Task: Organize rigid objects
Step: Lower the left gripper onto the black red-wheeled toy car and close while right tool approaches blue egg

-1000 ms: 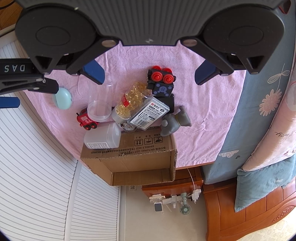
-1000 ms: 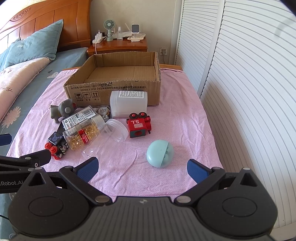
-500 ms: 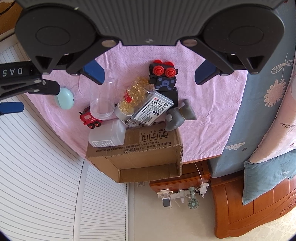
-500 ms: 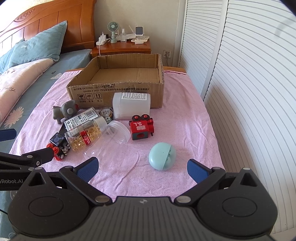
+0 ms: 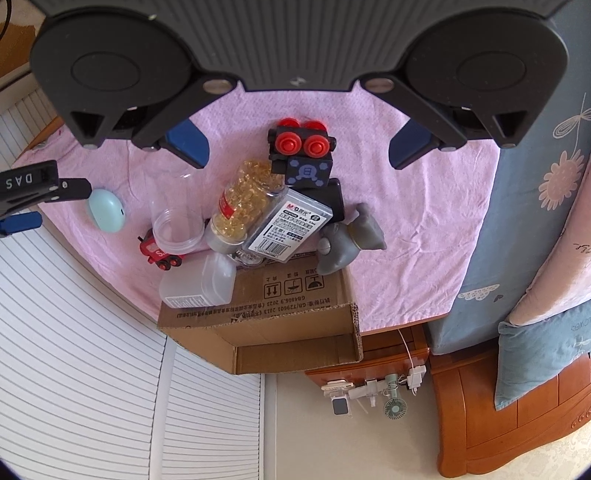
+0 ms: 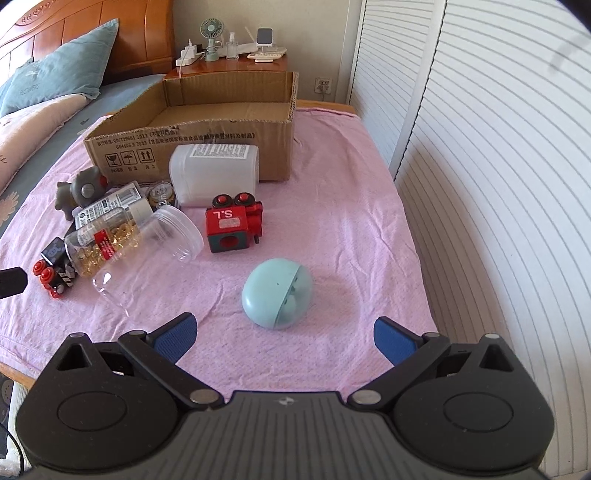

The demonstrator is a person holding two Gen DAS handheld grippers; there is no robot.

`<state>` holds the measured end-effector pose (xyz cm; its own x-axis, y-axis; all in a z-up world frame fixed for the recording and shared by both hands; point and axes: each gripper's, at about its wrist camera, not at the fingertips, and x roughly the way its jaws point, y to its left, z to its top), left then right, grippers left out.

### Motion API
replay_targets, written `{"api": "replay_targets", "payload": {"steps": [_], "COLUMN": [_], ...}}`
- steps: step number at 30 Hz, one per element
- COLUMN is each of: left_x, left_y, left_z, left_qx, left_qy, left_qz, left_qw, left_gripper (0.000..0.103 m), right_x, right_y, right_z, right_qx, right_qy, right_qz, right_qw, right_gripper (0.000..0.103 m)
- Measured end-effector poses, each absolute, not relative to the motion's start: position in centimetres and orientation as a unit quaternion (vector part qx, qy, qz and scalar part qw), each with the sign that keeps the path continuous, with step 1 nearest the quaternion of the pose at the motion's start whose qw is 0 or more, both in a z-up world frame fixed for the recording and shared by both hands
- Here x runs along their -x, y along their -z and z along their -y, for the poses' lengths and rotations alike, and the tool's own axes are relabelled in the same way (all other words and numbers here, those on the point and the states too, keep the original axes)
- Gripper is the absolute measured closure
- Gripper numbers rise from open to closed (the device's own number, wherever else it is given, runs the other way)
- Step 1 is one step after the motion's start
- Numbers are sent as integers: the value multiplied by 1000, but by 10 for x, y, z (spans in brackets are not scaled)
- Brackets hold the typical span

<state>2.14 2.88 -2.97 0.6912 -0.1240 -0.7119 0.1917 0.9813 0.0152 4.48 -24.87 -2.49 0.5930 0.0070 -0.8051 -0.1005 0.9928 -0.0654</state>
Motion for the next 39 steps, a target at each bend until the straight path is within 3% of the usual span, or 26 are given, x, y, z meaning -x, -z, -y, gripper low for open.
{"api": "replay_targets", "payload": {"steps": [13,27,39], "left_x": [-33,-53,-54], "left_y": [63,92,96], "left_z": [-43,-42,-53], "left_qx": [-32,-36,-40], "left_qy": [106,104,114], "left_qz": [-408,-435,-397], "left_qw": [906,894,910], "left_gripper": [1,0,0], "right_x": [-90,-73,-71], "right_y": [64,73,74], "right_z": [244,264,260], "right_qx": [44,56,46], "right_qy": [-34,-57,-36], "right_qz": [-452,-437,-430], "right_qw": [890,896,901], "right_gripper": [0,0,0]}}
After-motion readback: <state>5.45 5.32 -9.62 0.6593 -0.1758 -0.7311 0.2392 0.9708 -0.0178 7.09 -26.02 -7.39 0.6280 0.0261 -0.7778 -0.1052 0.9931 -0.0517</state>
